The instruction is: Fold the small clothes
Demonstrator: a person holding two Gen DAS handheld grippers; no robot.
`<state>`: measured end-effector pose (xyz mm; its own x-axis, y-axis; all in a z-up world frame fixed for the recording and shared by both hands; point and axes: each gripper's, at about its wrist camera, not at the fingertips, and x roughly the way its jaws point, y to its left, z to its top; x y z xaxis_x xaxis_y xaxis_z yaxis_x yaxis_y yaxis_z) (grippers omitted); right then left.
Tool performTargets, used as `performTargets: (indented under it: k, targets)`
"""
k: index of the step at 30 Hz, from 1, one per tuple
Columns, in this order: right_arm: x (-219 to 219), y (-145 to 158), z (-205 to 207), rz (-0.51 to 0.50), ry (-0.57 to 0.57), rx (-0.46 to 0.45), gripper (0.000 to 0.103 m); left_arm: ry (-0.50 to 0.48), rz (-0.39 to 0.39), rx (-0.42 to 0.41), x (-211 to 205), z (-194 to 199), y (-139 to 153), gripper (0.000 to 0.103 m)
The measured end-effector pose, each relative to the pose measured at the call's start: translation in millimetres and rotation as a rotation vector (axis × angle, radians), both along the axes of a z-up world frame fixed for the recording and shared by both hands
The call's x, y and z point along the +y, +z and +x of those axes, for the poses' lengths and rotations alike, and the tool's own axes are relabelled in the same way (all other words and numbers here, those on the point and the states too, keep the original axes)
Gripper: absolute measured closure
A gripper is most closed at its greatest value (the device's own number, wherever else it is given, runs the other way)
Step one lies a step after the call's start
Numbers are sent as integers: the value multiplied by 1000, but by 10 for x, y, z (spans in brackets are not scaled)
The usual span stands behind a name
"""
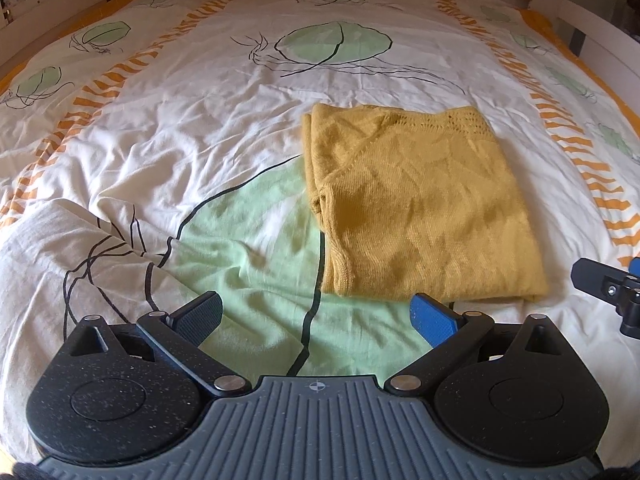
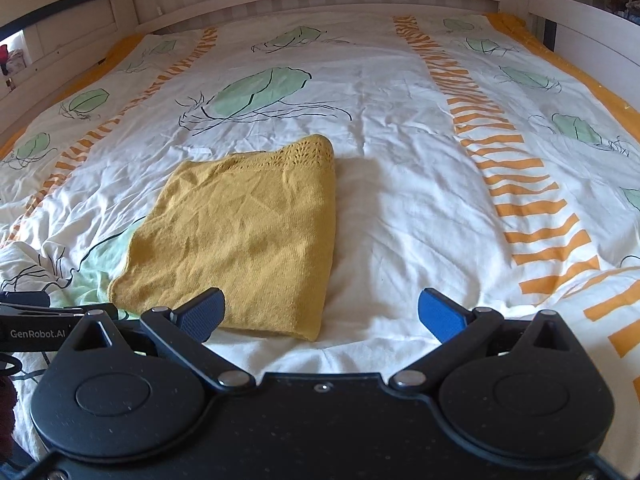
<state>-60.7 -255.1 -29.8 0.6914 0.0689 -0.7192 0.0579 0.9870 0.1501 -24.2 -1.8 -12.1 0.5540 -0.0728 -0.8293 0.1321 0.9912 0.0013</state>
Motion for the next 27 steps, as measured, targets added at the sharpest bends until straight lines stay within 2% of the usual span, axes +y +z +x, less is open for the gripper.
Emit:
performTargets:
  k: [27]
  targets:
    - [19,-85,60,25,4,43,1,-4,17,27,10,30,-50,2]
